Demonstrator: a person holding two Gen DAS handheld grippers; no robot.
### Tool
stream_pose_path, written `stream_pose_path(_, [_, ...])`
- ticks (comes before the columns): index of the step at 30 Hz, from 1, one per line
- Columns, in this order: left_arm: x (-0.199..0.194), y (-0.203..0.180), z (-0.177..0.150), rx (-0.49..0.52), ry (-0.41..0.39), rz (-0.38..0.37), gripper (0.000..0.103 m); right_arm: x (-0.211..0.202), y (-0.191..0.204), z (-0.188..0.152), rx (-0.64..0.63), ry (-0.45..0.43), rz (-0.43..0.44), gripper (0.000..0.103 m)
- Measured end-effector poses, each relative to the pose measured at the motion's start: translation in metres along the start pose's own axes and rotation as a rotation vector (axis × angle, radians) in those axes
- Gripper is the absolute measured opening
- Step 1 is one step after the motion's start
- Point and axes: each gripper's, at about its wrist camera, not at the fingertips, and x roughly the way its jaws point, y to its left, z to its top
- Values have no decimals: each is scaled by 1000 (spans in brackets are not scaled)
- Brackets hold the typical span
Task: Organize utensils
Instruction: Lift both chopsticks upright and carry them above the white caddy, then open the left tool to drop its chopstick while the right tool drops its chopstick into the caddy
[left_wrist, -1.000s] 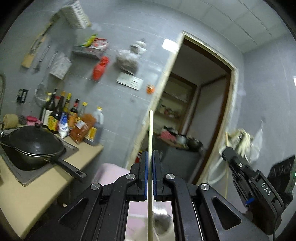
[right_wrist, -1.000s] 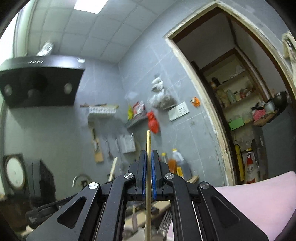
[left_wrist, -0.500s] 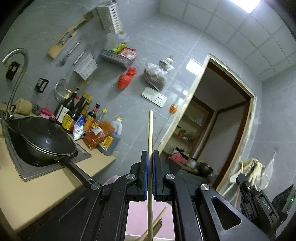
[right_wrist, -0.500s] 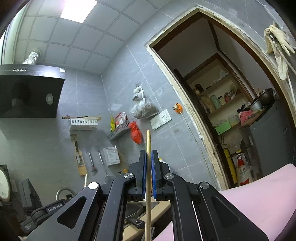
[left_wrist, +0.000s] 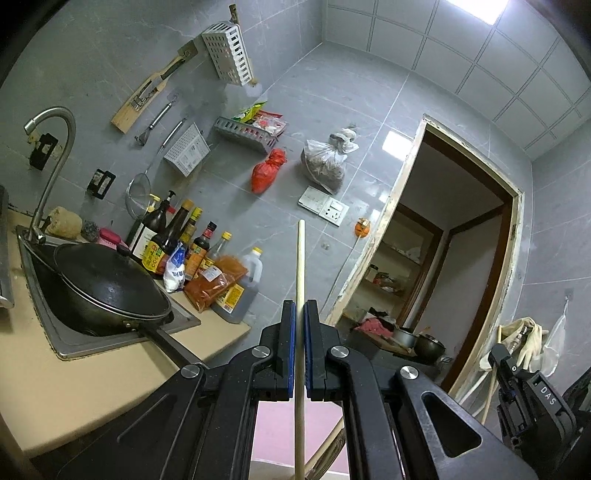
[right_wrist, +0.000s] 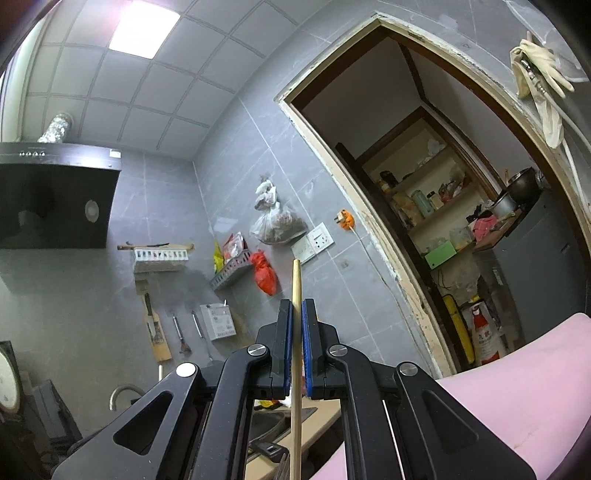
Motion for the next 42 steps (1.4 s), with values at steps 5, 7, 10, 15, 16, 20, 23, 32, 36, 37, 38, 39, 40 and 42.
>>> stream_pose_path(5, [2, 0, -1, -11, 7, -11, 2, 2, 7, -5, -32, 19, -4, 3])
stream_pose_path(7, [1, 0, -2, -11, 5, -12, 2, 3, 10, -8, -50, 32, -4, 3])
stream_pose_path(10, [-1, -2, -3, 3, -4, -7, 2, 3, 12, -11, -60, 39, -7, 3])
stream_pose_path(15, [-5, -11, -11, 41, -37, 8, 2, 3, 11, -17, -73, 60, -18, 3])
stream_pose_path(16, [-7, -14, -13, 55, -50, 8, 2, 3, 11, -19, -72, 66, -19, 3])
stream_pose_path(20, [-10, -25, -18, 101, -69, -3, 2, 4, 13, -23, -84, 78, -22, 4])
stream_pose_path(23, [-9, -29, -24, 134, -75, 8, 2, 3, 13, -24, -94, 84, -20, 4])
stream_pose_path(32, [-10, -36, -37, 194, -14, 9, 3, -1, 16, -27, -117, 108, -23, 4])
stream_pose_path(36, [-6, -35, -39, 192, 85, -9, 4, -4, 18, -28, -135, 133, -29, 6])
stream_pose_path(37, [-6, -35, -40, 192, 113, -21, 5, -6, 18, -28, -139, 141, -29, 7])
stream_pose_path(38, [-6, -36, -41, 198, 140, -31, 6, -7, 19, -28, -143, 146, -29, 8])
stream_pose_path(39, [-7, -37, -42, 204, 154, -36, 7, -9, 20, -29, -151, 153, -31, 10])
stream_pose_path(40, [-8, -38, -44, 210, 174, -45, 9, -12, 21, -30, -161, 160, -32, 11])
stream_pose_path(42, [-11, -39, -46, 213, 198, -58, 12, -15, 23, -31, -176, 176, -38, 22])
